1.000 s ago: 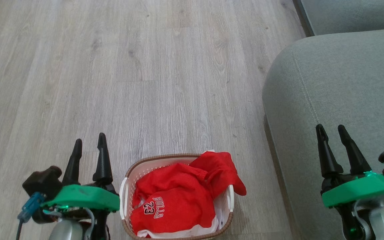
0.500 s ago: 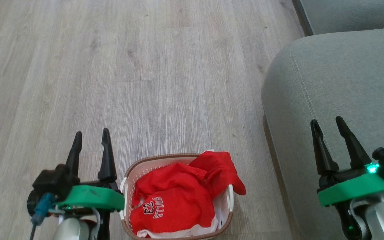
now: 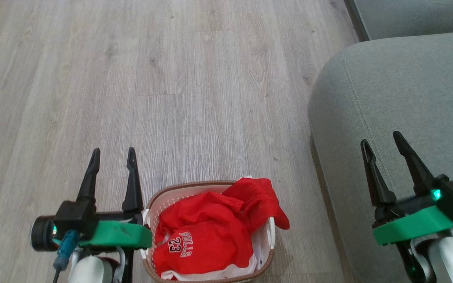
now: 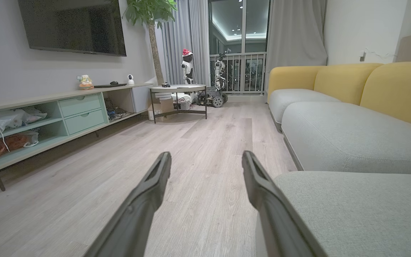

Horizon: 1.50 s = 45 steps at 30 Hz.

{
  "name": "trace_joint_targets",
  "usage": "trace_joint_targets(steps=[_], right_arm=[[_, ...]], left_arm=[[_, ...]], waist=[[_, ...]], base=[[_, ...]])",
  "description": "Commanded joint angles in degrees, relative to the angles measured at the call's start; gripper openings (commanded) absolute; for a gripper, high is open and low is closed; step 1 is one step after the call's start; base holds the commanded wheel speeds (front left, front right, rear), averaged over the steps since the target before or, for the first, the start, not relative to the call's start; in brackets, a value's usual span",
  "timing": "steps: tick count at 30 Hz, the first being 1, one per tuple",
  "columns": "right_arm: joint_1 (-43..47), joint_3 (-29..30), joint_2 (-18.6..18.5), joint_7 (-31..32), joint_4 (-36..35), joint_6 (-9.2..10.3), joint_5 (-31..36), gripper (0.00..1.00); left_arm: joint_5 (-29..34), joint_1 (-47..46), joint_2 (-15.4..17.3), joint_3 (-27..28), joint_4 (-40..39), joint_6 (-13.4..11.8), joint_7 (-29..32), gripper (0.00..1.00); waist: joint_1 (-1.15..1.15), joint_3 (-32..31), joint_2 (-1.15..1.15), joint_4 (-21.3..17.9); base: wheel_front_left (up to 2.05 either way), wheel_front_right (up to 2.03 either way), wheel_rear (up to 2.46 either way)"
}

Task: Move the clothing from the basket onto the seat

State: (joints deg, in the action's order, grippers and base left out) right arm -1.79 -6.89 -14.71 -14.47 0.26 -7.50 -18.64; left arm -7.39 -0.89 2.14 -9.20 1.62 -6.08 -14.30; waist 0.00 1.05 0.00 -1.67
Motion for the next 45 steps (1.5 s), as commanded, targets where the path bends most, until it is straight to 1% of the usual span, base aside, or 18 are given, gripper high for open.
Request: trace_joint_targets(steps=[1, 16, 23, 27, 39, 41, 42, 45], right_arm=[[-2.4, -1.0, -1.2, -0.5, -2.2, 0.01, 0.4, 1.00], [-2.6, -0.5, -1.6, -0.5, -2.3, 0.01, 0.1, 1.00], [-3.5, -0.3, -2.5, -0.5, -2.6, 0.01, 0.0, 1.00], [-4.8, 0.2, -3.2, -0.5, -3.3, 0.01, -0.5, 1.00], [-8.0, 1.2, -4.6, -0.5, -4.9, 0.01, -2.4, 1.00], [-8.8, 1.2, -5.0, -0.5, -5.2, 0.01, -2.8, 1.00], [-9.7, 1.4, -5.3, -0.5, -5.5, 0.01, -3.2, 1.00], [-11.1, 0.9, -6.4, -0.5, -5.9, 0.01, -3.4, 1.00]], left_arm=[[0.4, -2.9, 0.7, 1.4, -2.3, -0.3, -0.7, 1.00], [-0.2, -3.1, 0.7, 1.2, -2.1, -0.4, -0.7, 1.00], [-1.3, -3.8, 0.7, 0.4, -1.1, -0.5, -0.7, 1.00], [-1.6, -4.8, 0.7, -0.5, 0.6, -0.4, -0.7, 1.00], [-2.7, -10.5, 0.7, -3.4, 8.0, -0.6, -0.7, 1.00], [-3.6, -11.7, 0.7, -4.1, 10.5, -0.5, -0.7, 1.00], [-5.8, -13.1, 0.7, -4.6, 13.6, -0.1, -0.7, 1.00], [-7.2, -15.8, 0.7, -5.8, 18.9, 0.5, -0.7, 1.00]], waist=[[0.00, 0.0, 0.00, 0.0], [0.00, 0.8, 0.00, -0.4], [0.00, 2.4, 0.00, -1.9], [0.00, 4.7, 0.00, -3.1], [0.00, 13.0, 0.00, -6.3], [0.00, 14.7, 0.00, -7.0], [0.00, 16.4, 0.00, -7.7], [0.00, 19.3, 0.00, -8.9]], base=[[0.00, 0.00, 0.00], [0.00, 0.00, 0.00], [0.00, 0.00, 0.00], [0.00, 0.00, 0.00], [0.00, 0.00, 0.00], [0.00, 0.00, 0.00], [0.00, 0.00, 0.00], [0.00, 0.00, 0.00]])
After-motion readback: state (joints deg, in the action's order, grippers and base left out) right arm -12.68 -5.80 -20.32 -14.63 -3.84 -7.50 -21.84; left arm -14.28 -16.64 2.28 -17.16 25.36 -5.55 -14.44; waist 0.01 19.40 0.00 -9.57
